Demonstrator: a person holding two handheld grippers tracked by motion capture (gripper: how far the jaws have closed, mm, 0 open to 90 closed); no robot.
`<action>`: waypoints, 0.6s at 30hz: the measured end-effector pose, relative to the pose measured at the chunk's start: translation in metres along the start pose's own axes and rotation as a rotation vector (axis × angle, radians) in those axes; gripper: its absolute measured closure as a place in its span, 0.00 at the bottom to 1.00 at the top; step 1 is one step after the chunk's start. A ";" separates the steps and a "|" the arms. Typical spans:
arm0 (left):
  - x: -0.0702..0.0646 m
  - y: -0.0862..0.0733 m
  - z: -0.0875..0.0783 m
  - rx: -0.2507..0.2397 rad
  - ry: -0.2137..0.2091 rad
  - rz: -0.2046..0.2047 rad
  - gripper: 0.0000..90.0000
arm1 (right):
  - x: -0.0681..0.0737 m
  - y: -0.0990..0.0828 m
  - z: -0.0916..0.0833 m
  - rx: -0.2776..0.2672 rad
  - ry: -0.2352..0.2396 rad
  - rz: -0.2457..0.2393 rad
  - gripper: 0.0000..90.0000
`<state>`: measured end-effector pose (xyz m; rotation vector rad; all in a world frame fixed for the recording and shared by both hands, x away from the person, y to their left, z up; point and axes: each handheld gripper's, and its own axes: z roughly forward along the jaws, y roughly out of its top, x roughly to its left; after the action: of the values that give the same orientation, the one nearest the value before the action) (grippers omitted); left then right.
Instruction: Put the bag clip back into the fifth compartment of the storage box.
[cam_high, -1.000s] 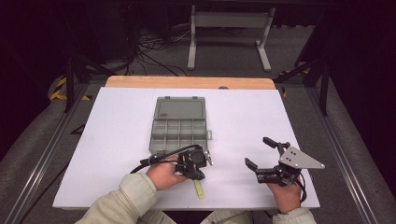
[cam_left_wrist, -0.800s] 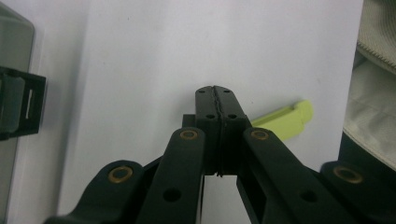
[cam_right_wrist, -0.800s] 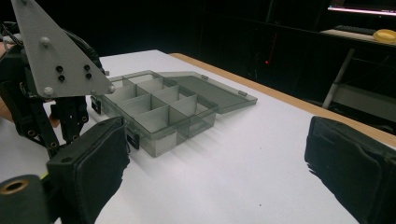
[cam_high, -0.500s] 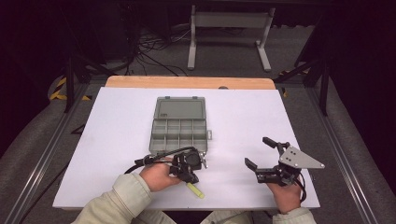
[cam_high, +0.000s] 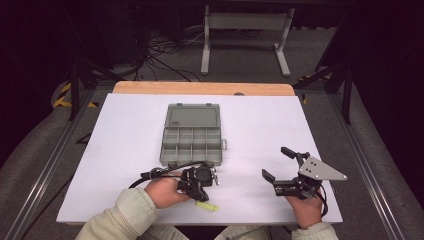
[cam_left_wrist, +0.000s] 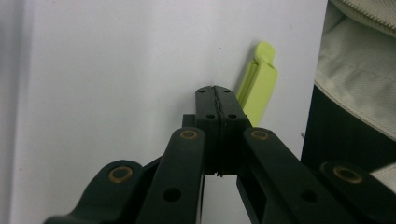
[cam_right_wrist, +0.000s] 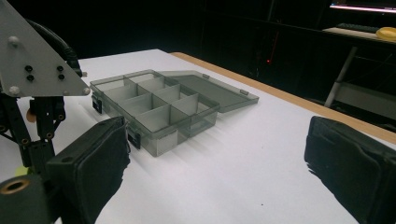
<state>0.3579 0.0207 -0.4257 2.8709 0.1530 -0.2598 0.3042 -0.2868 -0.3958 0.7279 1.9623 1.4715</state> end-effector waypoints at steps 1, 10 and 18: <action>-0.001 0.000 0.000 0.003 -0.005 -0.001 1.00 | 0.000 0.000 0.000 0.000 0.000 0.000 0.08; -0.006 -0.001 0.001 0.016 -0.017 0.015 1.00 | 0.000 0.000 0.000 0.000 0.002 -0.002 0.08; -0.004 -0.002 -0.001 0.001 -0.010 0.019 0.90 | 0.000 0.000 0.000 0.001 0.002 -0.002 0.08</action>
<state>0.3535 0.0225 -0.4242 2.8697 0.1241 -0.2709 0.3041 -0.2867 -0.3955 0.7252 1.9654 1.4709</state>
